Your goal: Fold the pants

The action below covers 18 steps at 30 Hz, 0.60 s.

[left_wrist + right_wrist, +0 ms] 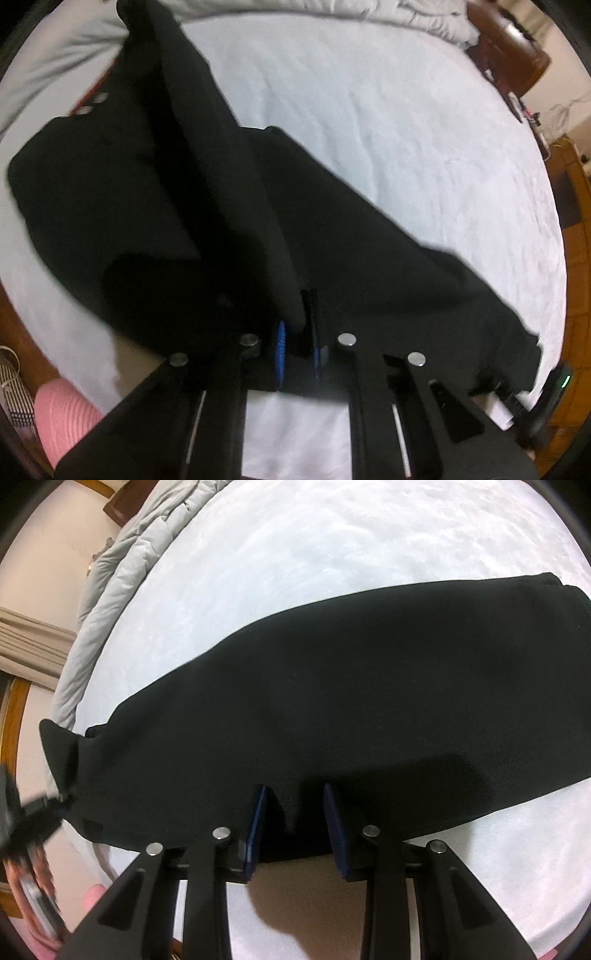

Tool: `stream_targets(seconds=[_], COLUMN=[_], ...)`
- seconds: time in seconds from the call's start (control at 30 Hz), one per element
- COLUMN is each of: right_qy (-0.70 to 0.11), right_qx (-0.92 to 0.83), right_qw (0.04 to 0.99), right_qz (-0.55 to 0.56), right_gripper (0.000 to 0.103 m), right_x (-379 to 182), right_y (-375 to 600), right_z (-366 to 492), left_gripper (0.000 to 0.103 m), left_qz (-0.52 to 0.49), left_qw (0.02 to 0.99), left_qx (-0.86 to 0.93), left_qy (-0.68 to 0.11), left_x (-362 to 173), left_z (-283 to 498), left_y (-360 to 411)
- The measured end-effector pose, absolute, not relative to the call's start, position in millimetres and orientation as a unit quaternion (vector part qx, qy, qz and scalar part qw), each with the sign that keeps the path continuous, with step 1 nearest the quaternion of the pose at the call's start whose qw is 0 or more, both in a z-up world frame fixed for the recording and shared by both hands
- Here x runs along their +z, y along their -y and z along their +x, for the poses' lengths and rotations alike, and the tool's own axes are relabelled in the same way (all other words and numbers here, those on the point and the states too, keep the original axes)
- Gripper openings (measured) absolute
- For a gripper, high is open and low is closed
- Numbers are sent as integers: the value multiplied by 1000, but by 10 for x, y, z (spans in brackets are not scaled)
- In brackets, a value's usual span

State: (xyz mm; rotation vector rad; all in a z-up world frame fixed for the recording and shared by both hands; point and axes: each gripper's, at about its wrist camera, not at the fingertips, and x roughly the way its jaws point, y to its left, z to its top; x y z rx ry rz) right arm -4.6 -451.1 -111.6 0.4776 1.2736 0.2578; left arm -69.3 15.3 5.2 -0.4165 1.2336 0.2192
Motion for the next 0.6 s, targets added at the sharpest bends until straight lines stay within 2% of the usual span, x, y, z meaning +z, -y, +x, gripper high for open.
stream_targets(seconds=[0.2, 0.27, 0.37, 0.5, 0.6], right_qy=[-589, -585, -574, -594, -597], right_qx=[120, 121, 120, 107, 109], right_qw=[774, 779, 796, 789, 784], right_qz=[200, 188, 152, 119, 128], right_gripper=[34, 42, 45, 48, 47], right_x=[-1042, -999, -882, -906, -941], right_y=[4427, 4365, 4237, 4153, 4181], right_z=[-18, -21, -48, -31, -10], left_gripper=[10, 10, 11, 22, 25], left_qz=[-190, -197, -224, -222, -245], left_qw=[794, 802, 804, 805, 799], left_qx=[111, 110, 112, 108, 87], left_qy=[-567, -553, -539, -539, -543], left_x=[-251, -316, -334, -422, -436], left_z=[-1112, -995, -951, -938, -961], left_y=[-19, -49, -7, -10, 30])
